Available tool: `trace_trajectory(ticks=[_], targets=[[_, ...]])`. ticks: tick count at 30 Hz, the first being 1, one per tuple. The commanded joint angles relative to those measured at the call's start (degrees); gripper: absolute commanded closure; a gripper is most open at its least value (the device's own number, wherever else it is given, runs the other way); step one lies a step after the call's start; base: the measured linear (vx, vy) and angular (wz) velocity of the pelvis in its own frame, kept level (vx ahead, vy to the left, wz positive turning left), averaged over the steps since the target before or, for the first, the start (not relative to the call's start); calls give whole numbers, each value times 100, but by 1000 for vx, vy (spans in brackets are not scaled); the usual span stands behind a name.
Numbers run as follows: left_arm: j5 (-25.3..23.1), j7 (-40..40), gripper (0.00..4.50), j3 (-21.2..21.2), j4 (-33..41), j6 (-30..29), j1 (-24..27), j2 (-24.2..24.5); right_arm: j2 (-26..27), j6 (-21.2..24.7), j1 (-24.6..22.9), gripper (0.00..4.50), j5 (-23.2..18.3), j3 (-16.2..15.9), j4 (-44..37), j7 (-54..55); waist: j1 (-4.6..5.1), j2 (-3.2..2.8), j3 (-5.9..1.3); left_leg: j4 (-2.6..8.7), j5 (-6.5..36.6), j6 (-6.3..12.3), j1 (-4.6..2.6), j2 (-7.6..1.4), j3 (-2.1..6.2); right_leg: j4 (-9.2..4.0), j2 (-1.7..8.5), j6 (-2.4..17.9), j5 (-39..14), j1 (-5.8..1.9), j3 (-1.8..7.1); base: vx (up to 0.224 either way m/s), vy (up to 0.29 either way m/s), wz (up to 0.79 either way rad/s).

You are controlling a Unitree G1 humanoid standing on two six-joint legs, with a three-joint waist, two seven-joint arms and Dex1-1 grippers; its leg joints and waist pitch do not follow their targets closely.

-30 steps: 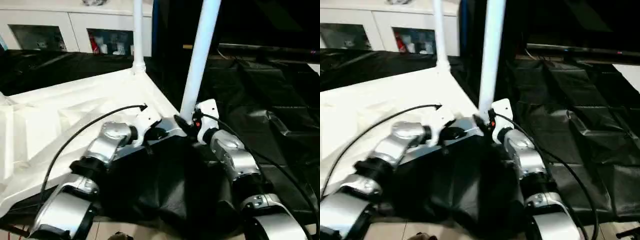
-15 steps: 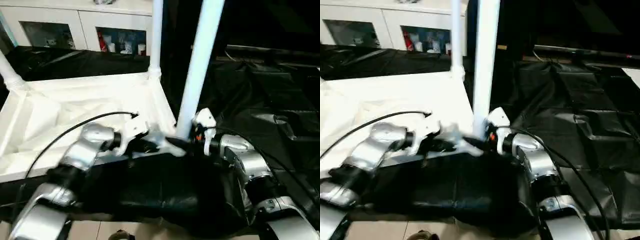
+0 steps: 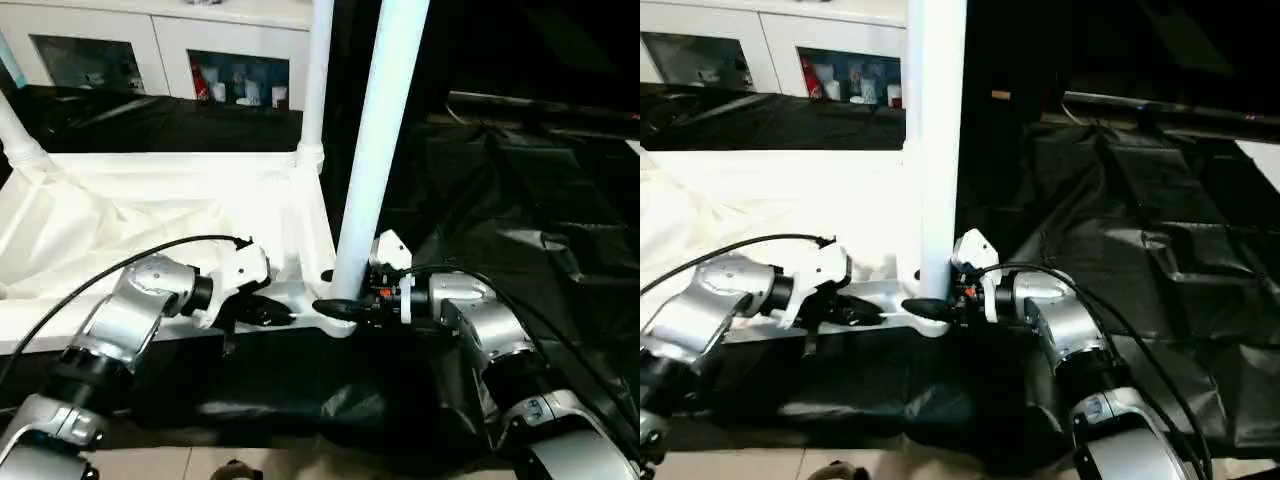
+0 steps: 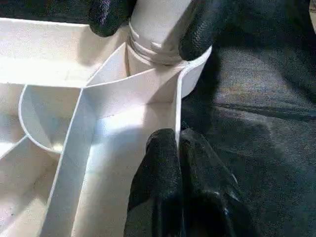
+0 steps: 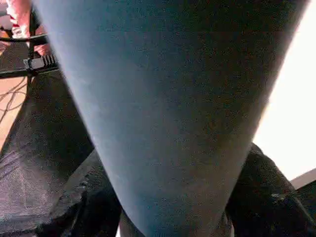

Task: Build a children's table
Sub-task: Rotate leg to tighten

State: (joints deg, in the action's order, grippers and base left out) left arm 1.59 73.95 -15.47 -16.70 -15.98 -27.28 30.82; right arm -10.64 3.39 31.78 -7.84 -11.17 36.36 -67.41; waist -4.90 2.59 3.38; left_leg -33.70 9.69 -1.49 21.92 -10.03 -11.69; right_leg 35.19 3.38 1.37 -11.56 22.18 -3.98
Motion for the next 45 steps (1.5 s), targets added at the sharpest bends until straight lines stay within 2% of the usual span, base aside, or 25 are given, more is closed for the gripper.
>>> trace_trajectory(ticks=[1,5,6,7,8,9,10,12,13,14,15,17,22,24,26,27,28,29,32,33,34,38,41,43,45], targets=[[114,-51,450,11,147,-70,40,-57,113,137,47,216,60,-226,151,-101,-18,-46,-342,454,1319,-52,-185,-443,211,-391,617,1265,-1147,-164,354,0,0,0],[201,-306,450,92,181,-106,86,-252,230,226,20,224,45,-91,161,256,5,-56,-334,454,1396,-102,-177,-436,217,-405,625,1260,-1218,-168,362,0,0,0],[238,-415,450,135,173,-165,75,-340,279,265,15,228,67,-41,173,475,7,-82,-336,454,1462,-135,-198,-439,219,-413,631,1246,-1304,-157,371,0,0,0],[262,-693,450,216,124,-284,24,-528,415,239,37,229,164,74,285,1058,23,-61,-325,466,1530,-176,-195,-438,228,-425,621,1218,-1418,-153,370,0,0,0],[262,-693,450,216,124,-284,24,-528,415,239,37,232,164,74,285,1058,26,-109,-320,470,1587,-222,-207,-437,231,-429,622,1215,-1476,-141,374,0,0,0],[260,-805,450,245,96,-330,1,-597,468,217,49,236,203,115,337,1276,49,-85,-323,477,1727,-291,-213,-440,244,-444,626,1193,-1621,-143,370,0,0,0],[174,-1233,450,310,-91,-376,-102,-840,692,196,151,236,311,312,609,2196,103,-94,-306,489,1773,-362,-203,-426,245,-451,613,1183,-1696,-127,377,0,0,0],[116,-1446,450,333,-186,-400,-151,-950,788,209,194,242,331,394,712,2540,152,-73,-325,480,1887,-429,-214,-414,272,-467,633,1140,-1875,-147,371,0,0,0],[-4,-1909,450,362,-412,-378,-254,-1207,1037,311,297,245,249,644,922,3251,167,-94,-336,485,1791,-417,-192,-421,276,-459,627,1117,-1737,-168,376,0,0,0],[-97,-2370,450,409,-630,-374,-351,-1456,1255,322,390,245,181,846,1089,3865,190,-86,-331,479,1779,-401,-202,-412,256,-468,611,1128,-1672,-139,387,0,0,0],[-132,-2613,450,439,-746,-382,-403,-1599,1376,334,448,247,150,956,1179,4212,194,-87,-342,464,1786,-423,-240,-409,255,-481,616,1153,-1640,-125,389,0,0,0],[-149,-2881,450,471,-859,-338,-452,-1790,1534,301,489,247,179,983,1205,4459,170,-77,-340,450,1747,-343,-221,-401,248,-497,627,1080,-1704,-144,389,0,0,0],[-94,-2818,450,401,-785,-204,-414,-1951,1674,79,450,247,366,739,1066,4211,148,-82,-343,463,1606,-212,-204,-406,232,-476,596,1039,-1406,-157,381,0,0,0],[-82,-2680,450,347,-720,-128,-387,-1932,1670,52,428,178,241,770,988,3894,148,-89,-338,464,1676,-208,-206,-405,235,-489,601,1029,-1494,-156,382,0,0,0],[-84,-2635,450,327,-699,-99,-379,-1914,1659,70,428,176,171,797,964,3763,148,-90,-339,470,1698,-206,-208,-413,238,-490,601,1022,-1494,-159,384,0,0,0],[-50,-2427,450,294,-652,-2,-343,-1849,1583,63,429,176,182,749,935,3559,145,-110,-340,467,1710,-187,-207,-410,242,-489,604,1028,-1487,-163,386,0,0,0],[-30,-2304,450,274,-626,57,-322,-1812,1536,53,429,161,195,715,921,3449,155,-96,-337,473,1688,-167,-190,-411,239,-487,600,1036,-1472,-168,385,0,0,0],[40,-1943,450,191,-484,98,-239,-1674,1384,58,377,145,214,591,809,3097,149,-122,-343,468,1632,-154,-193,-409,243,-479,602,1057,-1413,-175,383,0,0,0],[100,-1450,450,44,-278,196,-113,-1438,1133,106,258,145,185,395,575,2526,139,-113,-353,459,1445,-26,-169,-406,236,-457,597,1125,-1135,-216,378,0,0,0],[100,-1450,450,44,-278,196,-113,-1438,1133,106,258,145,185,395,575,2526,139,-114,-357,457,1407,-5,-167,-415,235,-448,600,1141,-1081,-218,380,0,0,0],[111,-1228,450,-22,-196,211,-56,-1290,959,131,170,145,169,272,419,2178,125,-134,-348,460,1390,3,-186,-416,230,-456,591,1171,-1058,-200,377,0,0,0],[199,-628,450,-83,-67,223,48,-878,395,158,-146,145,86,28,-48,1109,111,-154,-351,462,1365,37,-194,-427,213,-420,559,1275,-735,-212,366,0,0,0],[200,-486,450,-90,-70,235,44,-797,257,141,-220,145,80,0,-135,870,98,-156,-344,468,1473,-14,-203,-426,209,-427,573,1337,-894,-200,368,0,0,0],[210,-336,450,-90,-68,239,44,-722,127,163,-304,145,97,0,-237,614,60,-154,-330,466,1618,-74,-217,-427,211,-464,587,1266,-1227,-200,376,0,0,0],[228,-232,450,-109,-53,228,47,-679,59,212,-338,145,93,-26,-289,491,31,-159,-331,479,1653,-107,-231,-437,222,-470,588,1230,-1330,-194,374,0,0,0]])
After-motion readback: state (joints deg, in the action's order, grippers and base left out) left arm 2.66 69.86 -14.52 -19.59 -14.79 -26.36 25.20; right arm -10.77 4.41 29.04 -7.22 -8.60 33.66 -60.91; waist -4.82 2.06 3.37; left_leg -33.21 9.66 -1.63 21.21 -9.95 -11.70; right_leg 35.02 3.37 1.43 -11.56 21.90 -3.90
